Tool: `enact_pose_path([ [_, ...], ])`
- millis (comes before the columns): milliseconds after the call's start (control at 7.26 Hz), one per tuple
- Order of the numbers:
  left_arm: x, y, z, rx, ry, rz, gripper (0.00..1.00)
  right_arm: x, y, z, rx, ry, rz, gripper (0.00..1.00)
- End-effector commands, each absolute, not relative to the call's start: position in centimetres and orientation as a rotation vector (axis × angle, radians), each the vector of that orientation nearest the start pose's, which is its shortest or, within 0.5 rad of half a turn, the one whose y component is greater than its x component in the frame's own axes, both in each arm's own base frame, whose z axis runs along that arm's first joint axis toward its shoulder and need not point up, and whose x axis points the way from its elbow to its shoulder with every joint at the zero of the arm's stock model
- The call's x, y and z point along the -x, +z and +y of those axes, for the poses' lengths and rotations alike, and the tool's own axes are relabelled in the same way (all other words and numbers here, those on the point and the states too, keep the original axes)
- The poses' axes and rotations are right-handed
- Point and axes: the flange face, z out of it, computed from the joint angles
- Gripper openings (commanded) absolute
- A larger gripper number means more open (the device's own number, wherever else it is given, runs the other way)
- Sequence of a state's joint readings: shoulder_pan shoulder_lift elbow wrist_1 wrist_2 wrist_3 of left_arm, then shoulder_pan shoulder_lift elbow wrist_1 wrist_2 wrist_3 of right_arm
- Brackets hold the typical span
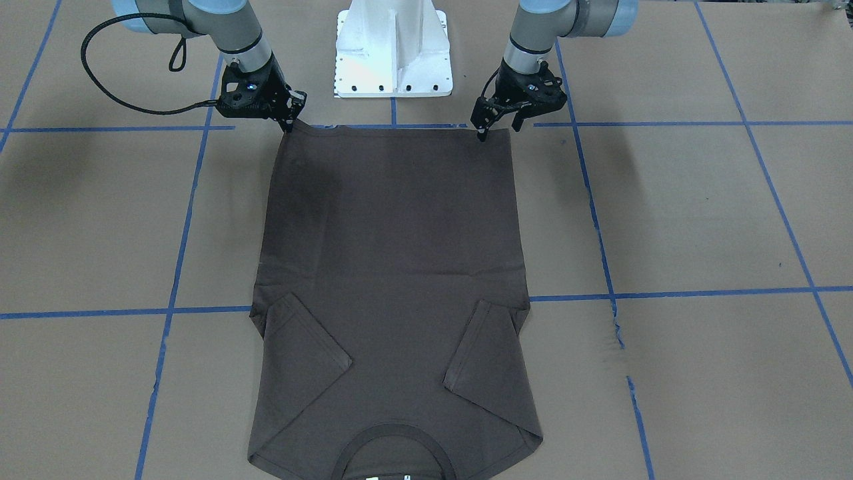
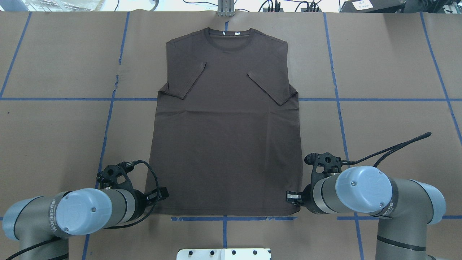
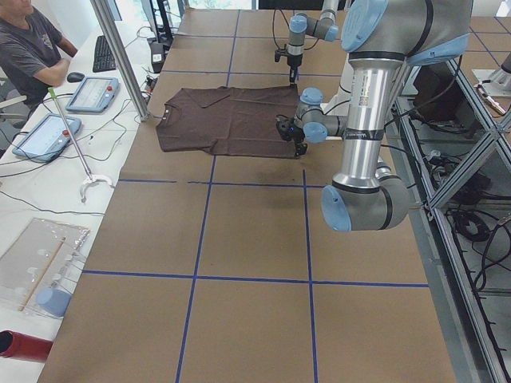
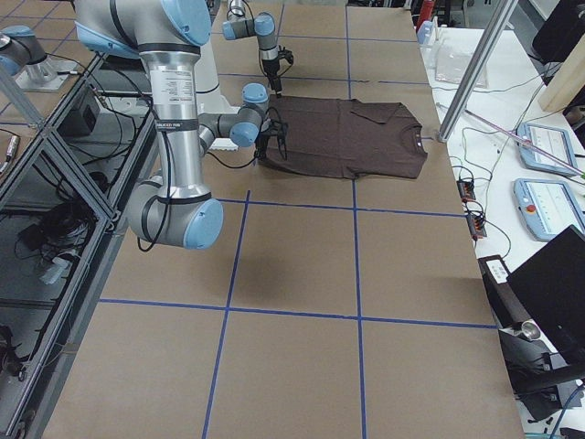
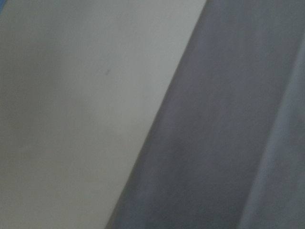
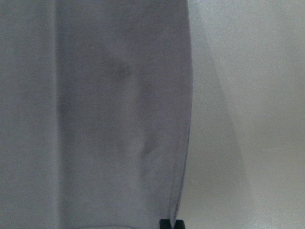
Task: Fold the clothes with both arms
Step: 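Move the left gripper down to the other hem corner nearest the robot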
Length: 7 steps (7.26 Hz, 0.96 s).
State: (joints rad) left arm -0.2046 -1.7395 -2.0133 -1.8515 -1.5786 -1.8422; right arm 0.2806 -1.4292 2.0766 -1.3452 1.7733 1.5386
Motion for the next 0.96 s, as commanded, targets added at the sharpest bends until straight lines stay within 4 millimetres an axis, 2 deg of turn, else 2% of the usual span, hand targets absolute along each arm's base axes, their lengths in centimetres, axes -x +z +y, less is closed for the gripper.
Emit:
enact_pose_path([
  [0, -49.95, 34.95, -23.34, 0.038, -0.443, 0.860, 0.87, 46.07, 32.99, -25.15, 0.050, 0.144, -0.895, 0.00],
  [138, -50.26, 35.59, -23.40, 0.038, -0.444, 0.846, 0.86, 46.03, 32.99, -25.22, 0.049, 0.146, -0.895, 0.00],
  [276, -50.33, 35.66, -23.33, 0.038, -0.442, 0.844, 0.80, 45.99, 32.99, -25.29, 0.048, 0.147, -0.895, 0.00],
  [413, -50.33, 35.67, -23.33, 0.038, -0.442, 0.844, 0.69, 45.91, 32.99, -25.42, 0.048, 0.149, -0.896, 0.00],
  [551, -50.30, 35.67, -23.40, 0.039, -0.443, 0.844, 0.52, 45.87, 32.99, -25.49, 0.048, 0.151, -0.896, 0.00],
  [689, -50.26, 35.46, -23.39, 0.039, -0.443, 0.847, 0.41, 45.87, 32.99, -25.49, 0.048, 0.151, -0.896, 0.00],
  [827, -49.99, 35.05, -23.34, 0.040, -0.442, 0.856, 0.38, 45.87, 32.99, -25.49, 0.048, 0.151, -0.896, 0.00],
])
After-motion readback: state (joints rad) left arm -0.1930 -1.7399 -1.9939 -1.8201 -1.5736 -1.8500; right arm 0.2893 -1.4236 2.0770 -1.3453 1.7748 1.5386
